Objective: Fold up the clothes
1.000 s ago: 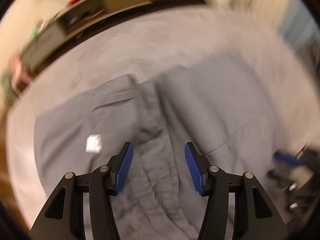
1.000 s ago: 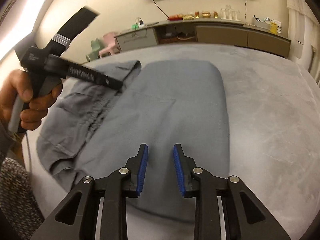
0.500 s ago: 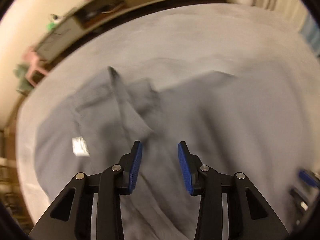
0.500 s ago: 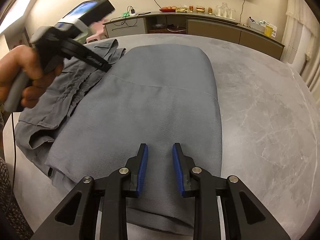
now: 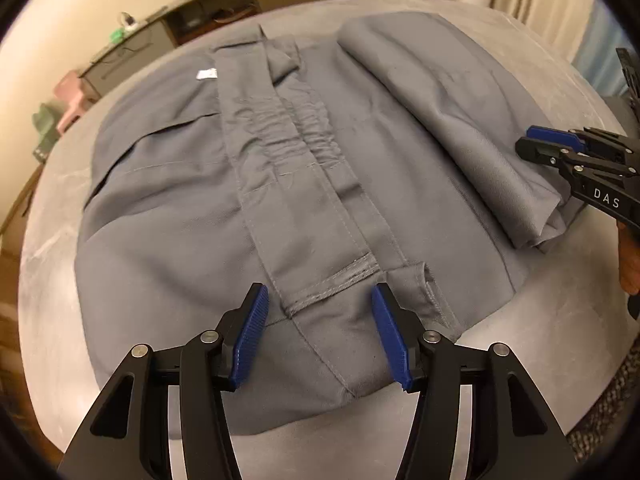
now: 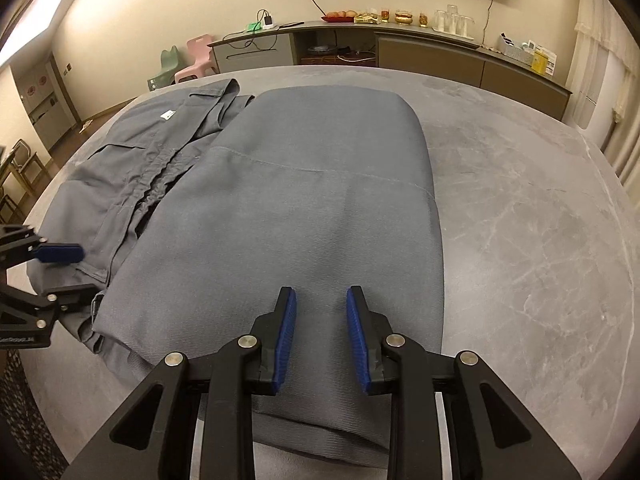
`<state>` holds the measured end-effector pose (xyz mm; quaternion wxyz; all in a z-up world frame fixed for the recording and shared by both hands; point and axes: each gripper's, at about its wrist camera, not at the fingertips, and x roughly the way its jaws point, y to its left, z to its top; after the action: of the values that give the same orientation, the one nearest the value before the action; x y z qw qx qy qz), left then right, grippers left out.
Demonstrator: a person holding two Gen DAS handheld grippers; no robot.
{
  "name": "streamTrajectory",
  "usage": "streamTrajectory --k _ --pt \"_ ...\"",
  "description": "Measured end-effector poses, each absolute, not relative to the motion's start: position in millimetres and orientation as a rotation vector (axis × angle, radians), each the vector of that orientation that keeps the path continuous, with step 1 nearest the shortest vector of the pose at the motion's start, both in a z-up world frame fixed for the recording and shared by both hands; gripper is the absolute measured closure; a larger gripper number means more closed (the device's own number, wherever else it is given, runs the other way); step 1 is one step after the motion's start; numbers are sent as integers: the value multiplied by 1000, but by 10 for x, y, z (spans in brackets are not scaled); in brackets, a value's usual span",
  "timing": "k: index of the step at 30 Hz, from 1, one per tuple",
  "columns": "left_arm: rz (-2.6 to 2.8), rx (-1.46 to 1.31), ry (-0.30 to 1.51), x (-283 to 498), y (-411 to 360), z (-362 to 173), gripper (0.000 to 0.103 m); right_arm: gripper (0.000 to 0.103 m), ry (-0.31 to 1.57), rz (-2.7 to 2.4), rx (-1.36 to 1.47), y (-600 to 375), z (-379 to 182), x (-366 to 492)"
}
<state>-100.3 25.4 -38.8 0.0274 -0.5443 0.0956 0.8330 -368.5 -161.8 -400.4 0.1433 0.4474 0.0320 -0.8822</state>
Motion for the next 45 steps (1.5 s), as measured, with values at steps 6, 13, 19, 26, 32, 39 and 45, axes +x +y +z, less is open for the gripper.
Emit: streamTrajectory --k 6,13,19,26,32,39,45 --pt "2549 -1463 181 -770 222 8 45 74 45 -2595 1265 -1543 -3858 -3584" --pt "2760 -1510 -276 -1278 -1201 185 47 74 67 -2484 1078 -2124 -3162 -3374" --pt "2686 -1522 -603 -1133 -1774 -74 48 74 229 -2391 1123 -3437 -2859 -4297" --pt "2627 -1671 -338 -1081 -1571 -392 46 74 373 -2290 1452 -4327 -3624 -5332" --pt "2616 -1427 -590 -790 -1837 40 48 73 271 -2363 1393 -4423 -3582 -5200" --pt "2598 -1482 -805 -710 -2054 -111 49 73 359 -2246 1256 -5280 -3779 -5108" --pt "2554 -1521 -769 -745 -1966 -202 49 73 377 -2191 1408 -5305 -3907 -5234"
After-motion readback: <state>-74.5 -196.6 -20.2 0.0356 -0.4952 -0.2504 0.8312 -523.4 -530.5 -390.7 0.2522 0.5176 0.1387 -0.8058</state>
